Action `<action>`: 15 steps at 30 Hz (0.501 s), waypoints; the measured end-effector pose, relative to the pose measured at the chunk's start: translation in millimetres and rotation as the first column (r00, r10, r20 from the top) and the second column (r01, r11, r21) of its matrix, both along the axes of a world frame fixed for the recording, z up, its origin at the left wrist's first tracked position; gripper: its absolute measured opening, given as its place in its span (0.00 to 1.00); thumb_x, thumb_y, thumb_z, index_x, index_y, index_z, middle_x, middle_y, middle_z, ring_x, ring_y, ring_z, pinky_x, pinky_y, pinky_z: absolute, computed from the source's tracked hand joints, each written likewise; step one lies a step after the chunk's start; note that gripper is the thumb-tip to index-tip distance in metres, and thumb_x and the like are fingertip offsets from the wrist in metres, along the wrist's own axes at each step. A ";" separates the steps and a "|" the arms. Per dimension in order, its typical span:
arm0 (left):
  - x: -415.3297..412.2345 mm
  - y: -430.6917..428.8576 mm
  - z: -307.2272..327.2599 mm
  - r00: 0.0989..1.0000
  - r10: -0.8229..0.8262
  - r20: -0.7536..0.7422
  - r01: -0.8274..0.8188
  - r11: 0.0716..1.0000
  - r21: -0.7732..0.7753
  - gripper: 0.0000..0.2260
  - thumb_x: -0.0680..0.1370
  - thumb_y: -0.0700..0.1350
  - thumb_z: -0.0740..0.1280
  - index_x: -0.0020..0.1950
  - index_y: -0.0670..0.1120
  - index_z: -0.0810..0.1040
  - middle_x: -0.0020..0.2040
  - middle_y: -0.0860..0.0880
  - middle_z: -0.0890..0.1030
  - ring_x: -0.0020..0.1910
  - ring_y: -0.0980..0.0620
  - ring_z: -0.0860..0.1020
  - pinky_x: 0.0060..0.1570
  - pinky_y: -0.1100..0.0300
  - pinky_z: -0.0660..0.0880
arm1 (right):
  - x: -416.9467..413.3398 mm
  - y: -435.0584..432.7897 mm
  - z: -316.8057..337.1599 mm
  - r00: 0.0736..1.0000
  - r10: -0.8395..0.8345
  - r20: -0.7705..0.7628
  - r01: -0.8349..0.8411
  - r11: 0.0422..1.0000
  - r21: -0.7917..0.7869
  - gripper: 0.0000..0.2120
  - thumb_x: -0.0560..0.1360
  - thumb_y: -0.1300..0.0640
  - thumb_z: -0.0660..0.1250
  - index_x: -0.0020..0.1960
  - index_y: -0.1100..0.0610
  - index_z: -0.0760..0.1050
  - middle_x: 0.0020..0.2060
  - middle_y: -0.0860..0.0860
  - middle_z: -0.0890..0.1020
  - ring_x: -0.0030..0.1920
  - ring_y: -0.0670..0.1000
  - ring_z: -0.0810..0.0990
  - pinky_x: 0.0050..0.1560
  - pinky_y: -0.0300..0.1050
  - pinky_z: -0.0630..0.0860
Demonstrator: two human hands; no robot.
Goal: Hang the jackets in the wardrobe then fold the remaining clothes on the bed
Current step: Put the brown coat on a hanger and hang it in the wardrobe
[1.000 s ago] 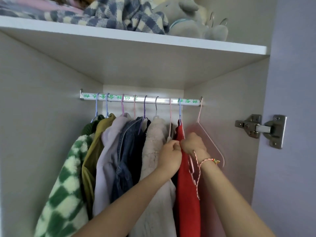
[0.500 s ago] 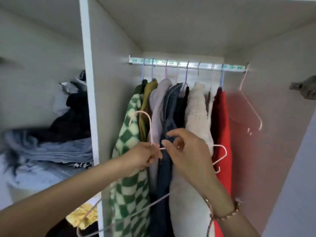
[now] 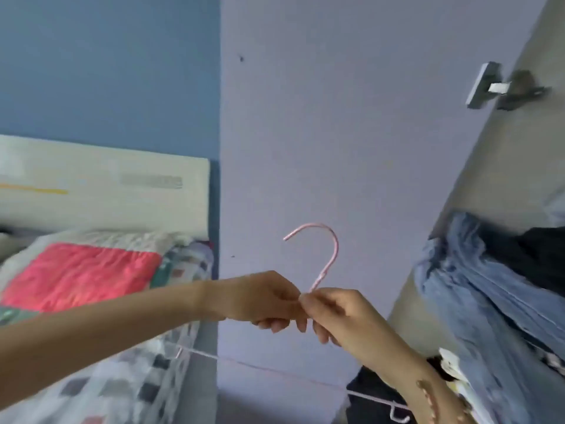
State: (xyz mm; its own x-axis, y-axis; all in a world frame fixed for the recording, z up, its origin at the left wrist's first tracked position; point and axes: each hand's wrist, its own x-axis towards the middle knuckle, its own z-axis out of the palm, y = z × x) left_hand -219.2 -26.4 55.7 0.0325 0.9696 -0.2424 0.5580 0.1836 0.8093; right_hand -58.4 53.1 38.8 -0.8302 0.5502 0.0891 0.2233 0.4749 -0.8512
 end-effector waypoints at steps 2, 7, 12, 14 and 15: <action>-33.2 -38.0 -15.0 0.984 0.167 -0.056 -0.167 0.986 0.005 0.12 0.79 0.46 0.63 0.36 0.52 0.78 0.24 0.56 0.72 0.25 0.59 0.67 0.29 0.70 0.65 | -44.5 -8.6 -9.2 0.986 0.164 -0.013 -0.164 0.986 0.004 0.20 0.74 0.43 0.62 0.38 0.59 0.79 0.25 0.48 0.68 0.27 0.45 0.65 0.31 0.35 0.62; -80.3 -212.0 -73.5 0.732 0.677 -0.074 -0.681 0.731 -0.053 0.08 0.79 0.42 0.63 0.45 0.44 0.81 0.23 0.56 0.76 0.21 0.60 0.71 0.26 0.72 0.67 | -157.9 -112.2 -61.3 0.813 0.582 0.021 -0.577 0.810 -0.106 0.25 0.71 0.42 0.64 0.32 0.65 0.76 0.20 0.45 0.65 0.23 0.42 0.63 0.29 0.34 0.60; -62.5 -354.4 -121.2 0.382 0.919 0.094 -0.914 0.391 -0.108 0.05 0.76 0.42 0.66 0.42 0.44 0.79 0.35 0.47 0.81 0.27 0.57 0.76 0.25 0.68 0.71 | -217.2 -216.7 -100.3 0.610 0.787 0.092 -0.764 0.615 -0.196 0.14 0.75 0.51 0.68 0.35 0.59 0.80 0.25 0.46 0.76 0.26 0.40 0.71 0.31 0.33 0.67; -49.4 -403.6 -137.8 0.242 0.970 0.033 -0.958 0.244 -0.149 0.09 0.79 0.36 0.61 0.41 0.43 0.77 0.27 0.53 0.79 0.24 0.61 0.75 0.25 0.71 0.69 | -236.6 -269.2 -112.9 0.481 0.870 0.107 -0.855 0.492 -0.164 0.16 0.75 0.52 0.67 0.37 0.64 0.77 0.28 0.49 0.72 0.28 0.43 0.68 0.30 0.34 0.65; -41.2 -425.3 -146.1 0.175 0.985 0.014 -0.969 0.174 -0.174 0.13 0.79 0.34 0.60 0.39 0.45 0.78 0.25 0.53 0.78 0.23 0.61 0.75 0.25 0.71 0.69 | -242.8 -295.2 -118.4 0.433 0.896 0.102 -0.882 0.444 -0.160 0.16 0.76 0.53 0.66 0.35 0.64 0.76 0.27 0.49 0.71 0.27 0.43 0.67 0.30 0.33 0.64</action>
